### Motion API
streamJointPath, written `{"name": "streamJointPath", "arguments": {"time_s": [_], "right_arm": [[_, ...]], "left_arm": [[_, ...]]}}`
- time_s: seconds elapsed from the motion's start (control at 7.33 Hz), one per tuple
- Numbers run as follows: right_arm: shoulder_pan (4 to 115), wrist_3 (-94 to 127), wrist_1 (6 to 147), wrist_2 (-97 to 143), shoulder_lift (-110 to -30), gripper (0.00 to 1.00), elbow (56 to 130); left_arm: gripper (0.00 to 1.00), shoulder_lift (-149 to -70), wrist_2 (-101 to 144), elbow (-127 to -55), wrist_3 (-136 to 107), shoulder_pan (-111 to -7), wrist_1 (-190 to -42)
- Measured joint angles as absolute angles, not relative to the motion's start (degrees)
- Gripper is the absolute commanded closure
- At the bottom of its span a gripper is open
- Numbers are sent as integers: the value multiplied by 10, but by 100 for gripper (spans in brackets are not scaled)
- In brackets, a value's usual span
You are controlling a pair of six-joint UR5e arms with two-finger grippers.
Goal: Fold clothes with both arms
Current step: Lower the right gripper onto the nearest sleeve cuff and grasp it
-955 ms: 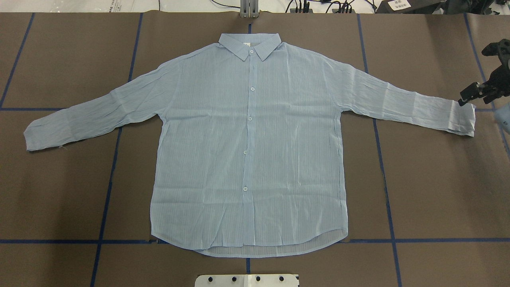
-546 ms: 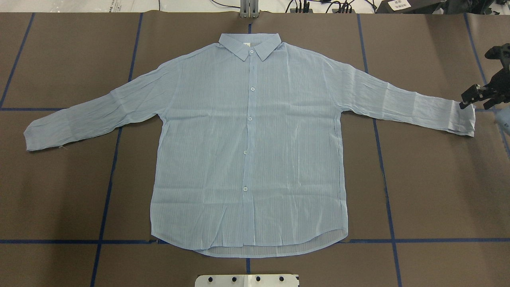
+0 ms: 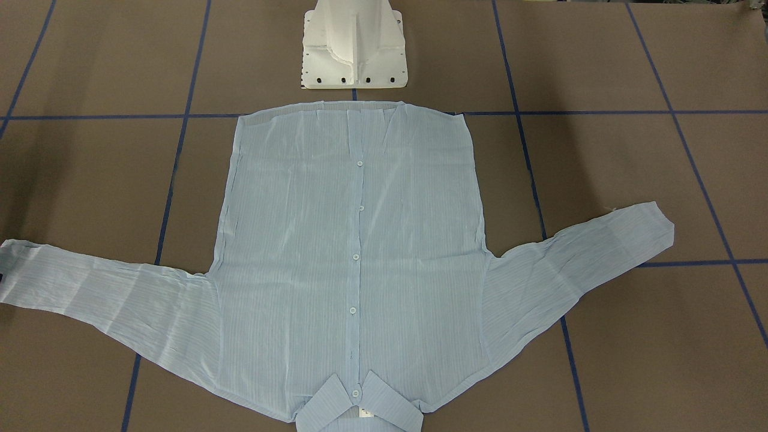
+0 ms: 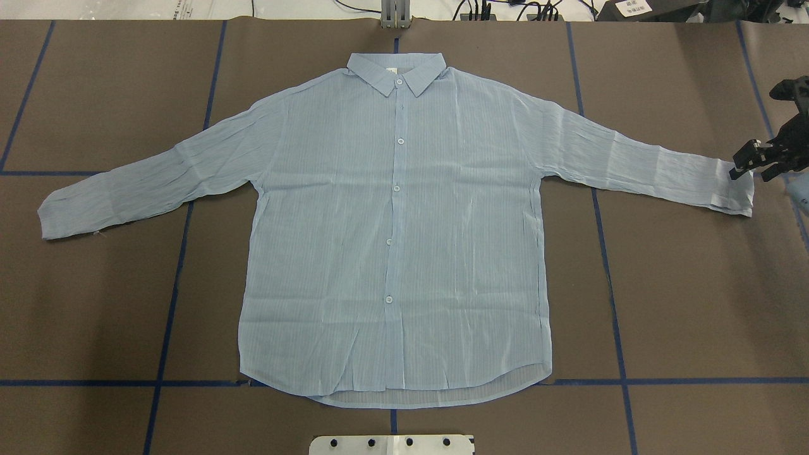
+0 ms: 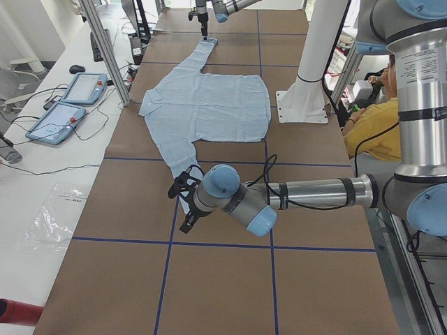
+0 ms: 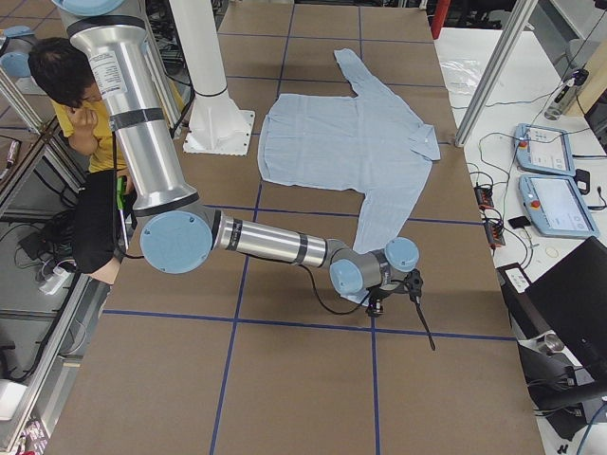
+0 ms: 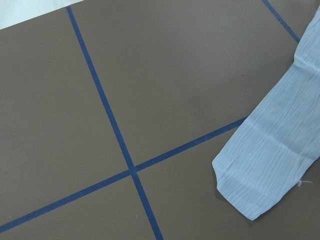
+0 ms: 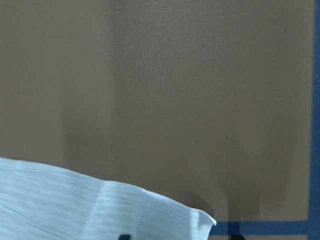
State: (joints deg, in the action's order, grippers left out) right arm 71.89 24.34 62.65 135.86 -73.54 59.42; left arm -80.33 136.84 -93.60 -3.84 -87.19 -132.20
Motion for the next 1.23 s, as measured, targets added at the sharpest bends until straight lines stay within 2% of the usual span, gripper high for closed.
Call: {"name": "streamJointPath", "arguments": {"time_s": [0.14, 0.82, 1.23], "right_arm": [[719, 244, 627, 1361, -733, 100, 593], [720, 259, 626, 1378, -729, 100, 597], [725, 312, 626, 1405, -725, 100, 668]], "left_arm": [[0, -803, 1368, -936, -39, -872, -1322], [0, -804, 1368, -938, -47, -872, -1322], [0, -809, 1369, -940, -56, -872, -1322]]}}
